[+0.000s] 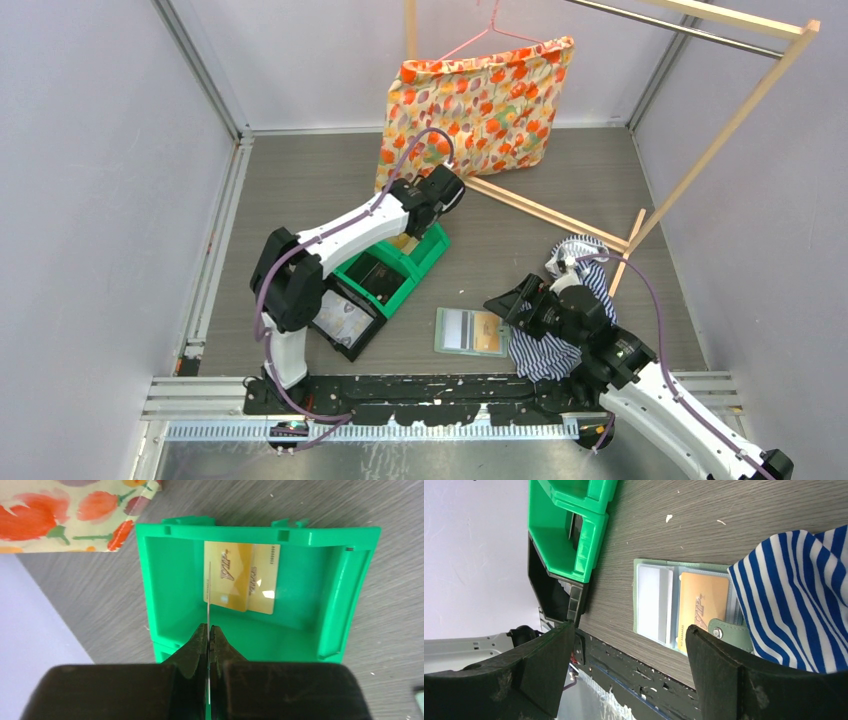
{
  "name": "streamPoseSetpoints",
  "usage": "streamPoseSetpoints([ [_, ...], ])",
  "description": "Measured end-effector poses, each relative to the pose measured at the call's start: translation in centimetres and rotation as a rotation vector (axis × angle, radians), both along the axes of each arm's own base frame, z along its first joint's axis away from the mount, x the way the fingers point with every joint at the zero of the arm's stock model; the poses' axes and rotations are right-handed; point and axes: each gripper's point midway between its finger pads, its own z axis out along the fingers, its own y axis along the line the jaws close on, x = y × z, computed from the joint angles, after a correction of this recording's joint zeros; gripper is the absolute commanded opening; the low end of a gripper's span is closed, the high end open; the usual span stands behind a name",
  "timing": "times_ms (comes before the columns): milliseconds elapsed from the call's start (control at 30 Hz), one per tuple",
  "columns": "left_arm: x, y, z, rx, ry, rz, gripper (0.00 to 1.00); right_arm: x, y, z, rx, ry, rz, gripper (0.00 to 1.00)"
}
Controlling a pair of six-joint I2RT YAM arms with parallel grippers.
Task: Take the credit cards out of the card holder
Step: Place the credit card in the storage box.
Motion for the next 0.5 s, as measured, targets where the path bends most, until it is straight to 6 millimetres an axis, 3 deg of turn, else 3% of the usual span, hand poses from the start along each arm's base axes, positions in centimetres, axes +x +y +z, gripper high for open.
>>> streamPoseSetpoints([
  [133,0.9,0.4,-0.1,0.068,-0.022,-0.033,0.01,-0.1,-0.3,-0.3,-0.012,0.01,-0.006,0.86],
  [367,1.8,1.1,-3.3,0.199,-0.001,-0.044,0.0,-0.3,-0.4,-0.7,-0.022,0.022,-0.009,0.86],
  [433,2.1,1.3,-4.0,0.242,0.017,-0.027,0.08,-0.3,-0.5,-0.6,-0.021,0.019,-0.009,0.87],
  [500,2.5,0.7,-4.3,0.249,0.034,-0.015,0.29,-0.3,-0.5,-0.6,-0.022,0.017,-0.009,0.89],
])
